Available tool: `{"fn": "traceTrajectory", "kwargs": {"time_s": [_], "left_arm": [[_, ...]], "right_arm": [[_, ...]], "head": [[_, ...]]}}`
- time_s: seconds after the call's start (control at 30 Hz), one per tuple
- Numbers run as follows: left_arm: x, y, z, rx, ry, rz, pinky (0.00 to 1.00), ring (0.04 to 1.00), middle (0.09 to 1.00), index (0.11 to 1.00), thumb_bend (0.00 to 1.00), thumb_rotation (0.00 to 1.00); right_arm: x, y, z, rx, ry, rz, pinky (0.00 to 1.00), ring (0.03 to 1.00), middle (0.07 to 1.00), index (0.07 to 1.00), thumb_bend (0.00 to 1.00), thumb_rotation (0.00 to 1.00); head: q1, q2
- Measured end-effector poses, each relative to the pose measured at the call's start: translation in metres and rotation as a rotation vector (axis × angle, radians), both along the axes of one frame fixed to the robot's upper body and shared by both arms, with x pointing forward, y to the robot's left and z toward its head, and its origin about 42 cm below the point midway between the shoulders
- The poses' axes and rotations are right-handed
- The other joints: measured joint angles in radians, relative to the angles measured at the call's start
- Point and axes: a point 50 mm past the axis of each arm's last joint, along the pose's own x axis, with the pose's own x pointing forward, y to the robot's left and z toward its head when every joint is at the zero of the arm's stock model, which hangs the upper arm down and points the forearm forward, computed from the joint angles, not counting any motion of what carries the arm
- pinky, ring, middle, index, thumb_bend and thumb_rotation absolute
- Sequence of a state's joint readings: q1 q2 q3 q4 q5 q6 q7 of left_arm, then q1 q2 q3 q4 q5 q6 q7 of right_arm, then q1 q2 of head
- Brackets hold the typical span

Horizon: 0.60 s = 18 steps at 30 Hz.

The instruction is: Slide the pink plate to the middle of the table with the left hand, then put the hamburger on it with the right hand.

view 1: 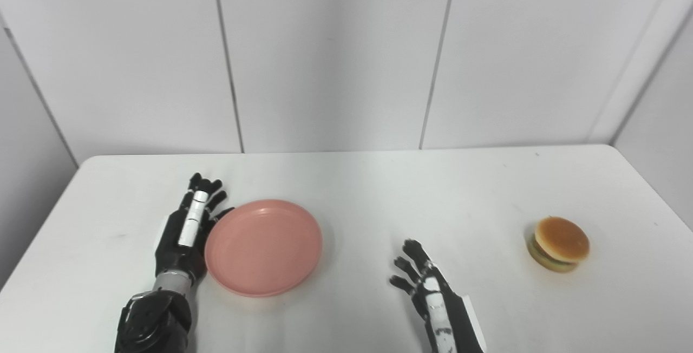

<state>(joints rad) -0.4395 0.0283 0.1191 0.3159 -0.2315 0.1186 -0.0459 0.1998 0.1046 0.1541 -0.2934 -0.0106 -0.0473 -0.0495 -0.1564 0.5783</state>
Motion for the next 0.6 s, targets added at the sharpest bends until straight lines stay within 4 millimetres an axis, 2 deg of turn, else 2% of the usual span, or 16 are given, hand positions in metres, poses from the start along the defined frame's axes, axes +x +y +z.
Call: {"fn": "traceTrajectory", "kwargs": {"time_s": [0.2, 0.27, 0.6], "left_arm": [[-0.001, -0.006, 0.003, 0.02, 0.007, 0.013, 0.71, 0.904, 0.895, 0.964, 0.8, 0.72], [-0.001, -0.008, 0.003, 0.034, 0.005, 0.013, 0.73, 0.909, 0.899, 0.962, 0.8, 0.72], [-0.006, -0.027, 0.003, 0.043, 0.002, -0.015, 0.72, 0.907, 0.89, 0.975, 0.79, 0.74]], "right_arm": [[-0.001, 0.009, 0.001, -0.012, 0.007, 0.009, 0.8, 0.86, 0.909, 0.868, 0.77, 0.94], [-0.001, 0.011, 0.001, -0.021, 0.009, 0.004, 0.8, 0.86, 0.909, 0.868, 0.77, 0.95], [-0.002, 0.016, 0.001, -0.026, 0.024, -0.006, 0.81, 0.87, 0.921, 0.882, 0.75, 0.97]], "head": [[-0.044, 0.014], [-0.052, 0.017], [-0.058, 0.018]]}}
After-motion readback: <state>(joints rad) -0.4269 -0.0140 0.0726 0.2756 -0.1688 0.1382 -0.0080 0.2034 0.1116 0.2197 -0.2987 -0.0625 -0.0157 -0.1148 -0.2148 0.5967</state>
